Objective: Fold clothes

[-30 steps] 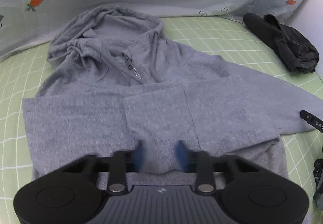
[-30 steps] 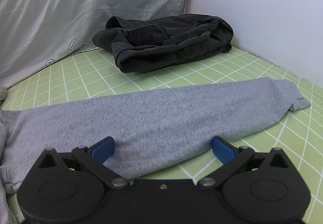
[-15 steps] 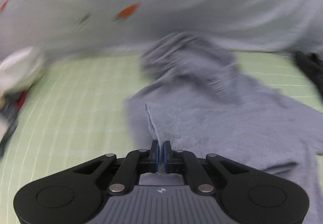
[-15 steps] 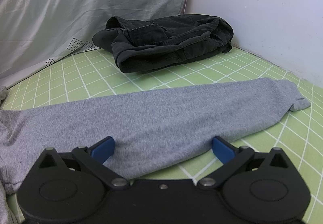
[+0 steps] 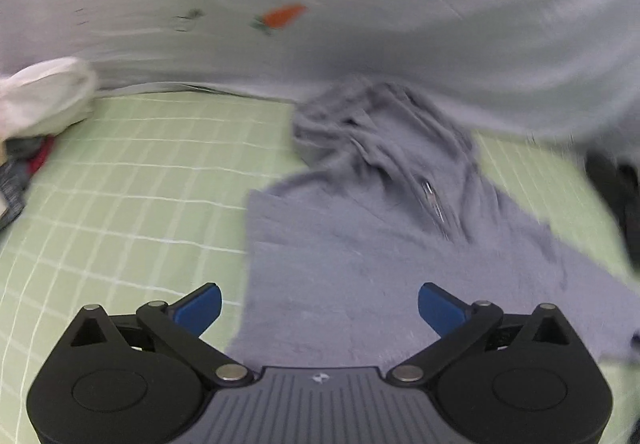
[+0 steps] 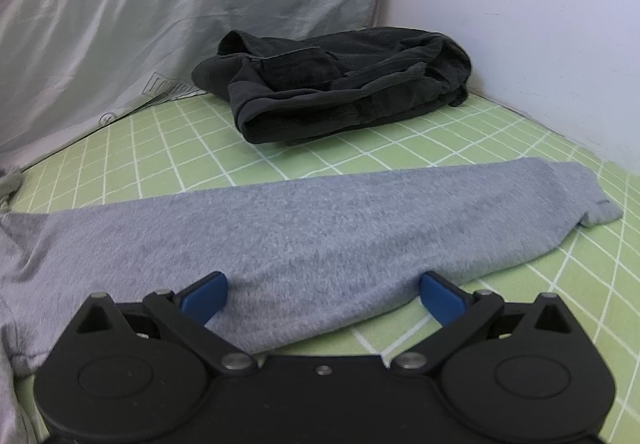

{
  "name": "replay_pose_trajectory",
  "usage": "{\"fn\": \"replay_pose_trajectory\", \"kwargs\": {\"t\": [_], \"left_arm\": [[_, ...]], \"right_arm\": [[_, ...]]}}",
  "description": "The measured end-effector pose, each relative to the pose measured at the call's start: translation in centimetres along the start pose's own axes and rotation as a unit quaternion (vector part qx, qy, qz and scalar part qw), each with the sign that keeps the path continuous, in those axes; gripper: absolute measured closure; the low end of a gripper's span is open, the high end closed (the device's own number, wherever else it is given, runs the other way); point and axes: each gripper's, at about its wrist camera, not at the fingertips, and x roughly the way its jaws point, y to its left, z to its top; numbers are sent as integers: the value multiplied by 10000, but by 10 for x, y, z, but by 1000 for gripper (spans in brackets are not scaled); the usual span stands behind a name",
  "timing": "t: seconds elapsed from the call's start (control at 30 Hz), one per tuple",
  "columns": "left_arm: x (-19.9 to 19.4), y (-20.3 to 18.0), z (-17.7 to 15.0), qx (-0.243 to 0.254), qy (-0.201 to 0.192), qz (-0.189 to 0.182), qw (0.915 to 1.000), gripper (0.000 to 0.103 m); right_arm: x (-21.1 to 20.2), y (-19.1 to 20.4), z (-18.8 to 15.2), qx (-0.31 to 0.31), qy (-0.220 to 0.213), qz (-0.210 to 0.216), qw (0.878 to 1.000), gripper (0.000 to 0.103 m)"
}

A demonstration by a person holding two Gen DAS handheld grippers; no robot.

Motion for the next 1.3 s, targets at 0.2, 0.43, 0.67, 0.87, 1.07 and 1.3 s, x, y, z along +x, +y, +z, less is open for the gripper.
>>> {"fn": "replay_pose_trajectory", "kwargs": {"t": [0.2,0.43,0.67,0.87,1.07,1.3], "left_arm": [[44,-29,-18,750,802,72,9939,0],[44,-36,-29,829,590,266,9945,0],[44,-34,-30,581,578,290,9962,0],[45,-33,-30,607,535,250,9964,0],[44,-33,-32,626,485,229,9966,0],[43,-33,-34,643,382,204,9970,0]], "right_arm": [[-3,-51,19,372,-316,-481,9976,0],[29,-147,37,1124,-269,-1414,9832,0],[55,-211,52,1583,-241,-2007,9665,0],[67,-219,58,1578,-120,-1838,9702,0],[64,-205,57,1219,-107,-1405,9825,1],[48,-174,54,1280,-22,-556,9902,71]]}}
